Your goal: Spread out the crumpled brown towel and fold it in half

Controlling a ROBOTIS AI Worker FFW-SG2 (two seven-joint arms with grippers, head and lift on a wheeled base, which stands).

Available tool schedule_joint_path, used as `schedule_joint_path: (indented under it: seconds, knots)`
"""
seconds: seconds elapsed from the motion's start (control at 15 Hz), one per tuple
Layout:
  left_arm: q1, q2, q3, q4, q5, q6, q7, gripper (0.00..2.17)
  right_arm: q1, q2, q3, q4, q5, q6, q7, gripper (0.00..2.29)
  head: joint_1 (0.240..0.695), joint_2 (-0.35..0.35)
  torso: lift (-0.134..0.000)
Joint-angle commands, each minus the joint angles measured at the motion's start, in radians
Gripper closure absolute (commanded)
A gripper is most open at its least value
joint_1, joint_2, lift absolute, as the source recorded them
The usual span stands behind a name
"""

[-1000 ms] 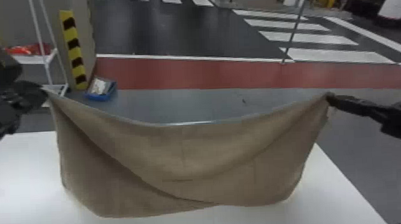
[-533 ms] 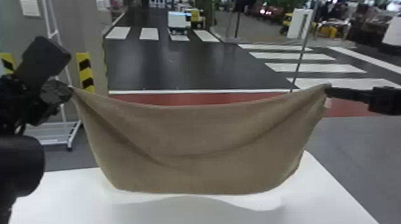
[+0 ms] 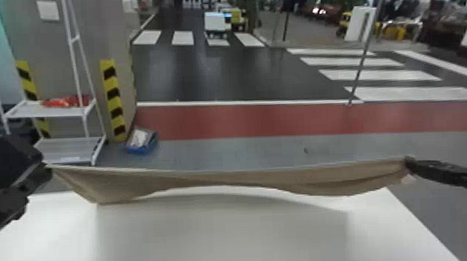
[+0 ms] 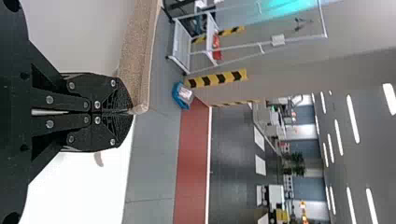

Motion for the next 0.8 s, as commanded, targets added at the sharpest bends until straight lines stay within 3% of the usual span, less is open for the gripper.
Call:
schedule_joint_path:
  seconds: [0.0, 0.07, 0.13, 0.47, 0.6, 0.73]
  knots:
    - [0.205, 0.032, 0.032, -0.065, -0.007, -0.082, 0.007, 1.18, 0.234, 0.061, -0.071, -0.057, -0.019, -0.238, 0.044, 2.27, 0.566, -0.138, -0.124]
    - [0.282, 0.035, 0.043, -0.087, -0.009, -0.100, 0.010, 1.18, 0.303, 0.081, -0.090, -0.057, -0.025, -0.302, 0.064, 2.27, 0.607, -0.136, -0.124]
    - [0.342, 0.035, 0.053, -0.099, -0.018, -0.134, 0.010, 1.18, 0.380, 0.093, -0.115, -0.054, -0.040, -0.388, 0.089, 2.27, 0.686, -0.136, -0.124]
    - [0.589, 0.049, 0.084, -0.110, -0.113, -0.205, -0.013, 1.18, 0.641, 0.118, -0.209, 0.043, -0.100, -0.778, 0.191, 2.27, 0.695, -0.154, -0.124]
    - [0.618, 0.061, 0.078, -0.107, -0.170, -0.205, -0.040, 1.18, 0.670, 0.104, -0.216, 0.112, -0.102, -0.876, 0.193, 2.27, 0.695, -0.174, -0.124]
    - [0.595, 0.058, 0.058, -0.107, -0.196, -0.205, -0.045, 1.18, 0.653, 0.088, -0.215, 0.162, -0.103, -0.882, 0.191, 2.27, 0.695, -0.192, -0.124]
